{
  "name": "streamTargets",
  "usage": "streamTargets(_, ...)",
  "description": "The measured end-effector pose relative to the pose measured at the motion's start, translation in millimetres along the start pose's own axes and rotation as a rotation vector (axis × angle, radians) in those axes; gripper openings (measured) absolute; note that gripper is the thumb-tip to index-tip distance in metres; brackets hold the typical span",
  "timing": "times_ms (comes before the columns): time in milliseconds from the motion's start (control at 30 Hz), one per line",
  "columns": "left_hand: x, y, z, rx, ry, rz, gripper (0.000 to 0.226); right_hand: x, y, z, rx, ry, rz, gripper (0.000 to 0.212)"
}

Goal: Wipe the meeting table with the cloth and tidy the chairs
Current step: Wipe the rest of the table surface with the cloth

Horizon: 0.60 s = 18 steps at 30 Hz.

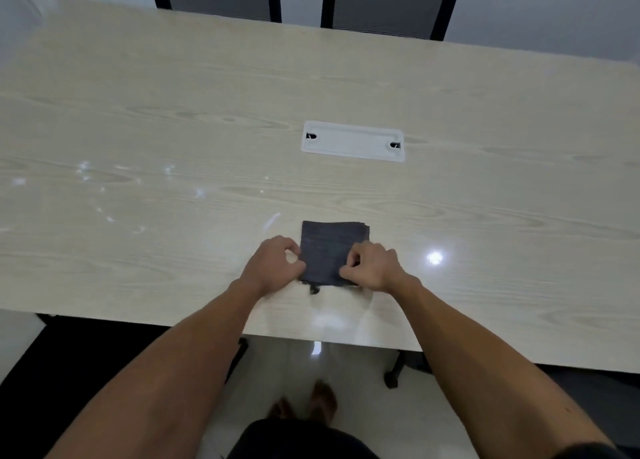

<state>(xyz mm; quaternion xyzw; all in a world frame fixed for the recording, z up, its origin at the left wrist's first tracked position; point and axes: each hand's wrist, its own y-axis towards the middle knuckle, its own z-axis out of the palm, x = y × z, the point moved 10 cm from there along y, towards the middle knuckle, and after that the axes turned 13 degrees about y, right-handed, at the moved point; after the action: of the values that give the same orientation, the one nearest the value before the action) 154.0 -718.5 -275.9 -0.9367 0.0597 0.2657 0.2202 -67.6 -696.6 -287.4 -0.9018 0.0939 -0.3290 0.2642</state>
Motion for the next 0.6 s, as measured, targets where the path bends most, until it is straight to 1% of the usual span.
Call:
streamTargets(67,25.8,-4.5,-12.0,-0.127,0.080,-0.040,0.036,15.3,6.5,-7.8,-0.161,0.031,-0.071,0.035)
streamTargets(133,53.4,-8.7,-25.4,-0.252,0.180,-0.085,0.046,34.5,11.8,-10.8,-0.335,0.079,-0.158,0.036)
streamTargets(167,72.4,-8.2,-29.3,-0.293,0.225,-0.122,0.051,43.2,20.1,-1.2,-0.371,0.077,-0.169,0.041)
streamTargets(200,82.3,-11.2,-31.1,-0.311,0.277,-0.148,0.058,45.1,19.9,9.9,-0.374,0.054,-0.132,0.051)
streamTargets(267,110.5,-9.6,-28.3,-0.302,0.353,-0.216,0.071,45.9,27.0,50.5,-0.304,-0.024,-0.025,0.074)
streamTargets(300,121.6,-9.0,-25.8,-0.294,0.379,-0.236,0.076,43.5,28.5,69.7,-0.292,-0.051,0.013,0.080)
streamTargets(400,135.7,-9.6,-17.6,-0.315,0.434,-0.221,0.086,36.6,36.8,82.2,-0.391,-0.061,0.070,0.083)
streamTargets(500,138.2,-10.6,-10.6,-0.366,0.481,-0.197,0.084,42.4,76.3,58.5,-0.430,-0.050,0.133,0.081)
streamTargets(600,140.0,-10.3,-8.6,-0.395,0.517,-0.213,0.083,67.7,134.4,32.3,-0.450,-0.067,0.111,0.075)
